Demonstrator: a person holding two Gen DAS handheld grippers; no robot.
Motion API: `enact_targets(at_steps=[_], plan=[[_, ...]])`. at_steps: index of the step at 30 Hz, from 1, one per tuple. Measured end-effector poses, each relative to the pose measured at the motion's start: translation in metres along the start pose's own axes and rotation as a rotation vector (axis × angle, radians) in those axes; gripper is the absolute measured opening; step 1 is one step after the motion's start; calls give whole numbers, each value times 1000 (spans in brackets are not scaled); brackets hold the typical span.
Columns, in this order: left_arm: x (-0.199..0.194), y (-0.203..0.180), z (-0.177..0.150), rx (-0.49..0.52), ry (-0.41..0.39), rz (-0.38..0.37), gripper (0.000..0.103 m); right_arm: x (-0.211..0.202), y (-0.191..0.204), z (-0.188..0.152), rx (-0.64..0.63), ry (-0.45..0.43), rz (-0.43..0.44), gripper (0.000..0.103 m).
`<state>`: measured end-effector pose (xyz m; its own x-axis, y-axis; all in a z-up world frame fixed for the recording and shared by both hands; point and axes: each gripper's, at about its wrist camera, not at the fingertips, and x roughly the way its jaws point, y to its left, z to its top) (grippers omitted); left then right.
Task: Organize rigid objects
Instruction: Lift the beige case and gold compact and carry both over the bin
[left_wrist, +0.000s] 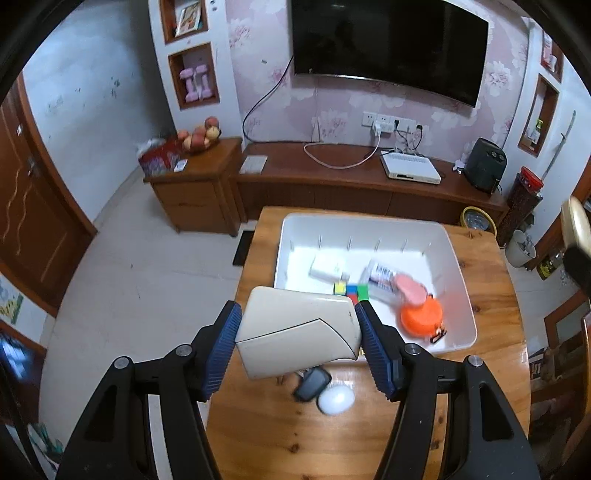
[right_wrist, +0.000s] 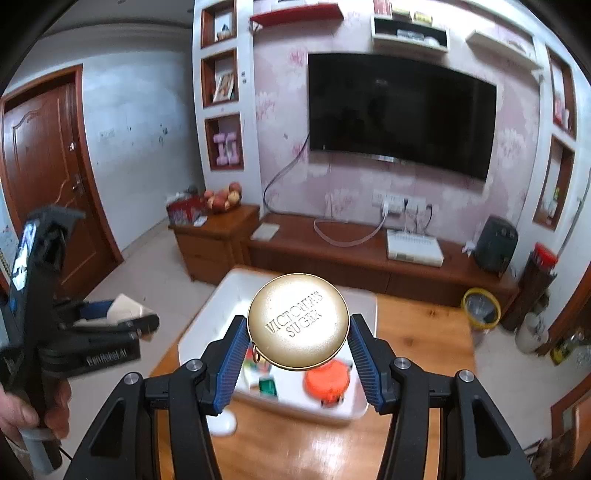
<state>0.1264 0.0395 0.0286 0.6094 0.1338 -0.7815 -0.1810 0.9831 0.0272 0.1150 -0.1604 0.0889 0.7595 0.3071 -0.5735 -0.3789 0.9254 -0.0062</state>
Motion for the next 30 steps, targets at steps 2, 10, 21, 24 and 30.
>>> enact_targets(at_steps=[2,10,21,24,30], plan=[[2,-3,11,13,-3,1,67,2,0,19,-7,-10,-12,55],[47,-19,47,43,60,-4,67,47,-12,63,1,32,-84,55],[152,-46,32,140,236,37,67,158,-24,25,19,259,-128,55],[172,-47,24,150,271,49,67,185,-23,3,24,328,-118,55],[198,-44,12,184,308,70,67,227,-12,-37,0,465,-91,55]])
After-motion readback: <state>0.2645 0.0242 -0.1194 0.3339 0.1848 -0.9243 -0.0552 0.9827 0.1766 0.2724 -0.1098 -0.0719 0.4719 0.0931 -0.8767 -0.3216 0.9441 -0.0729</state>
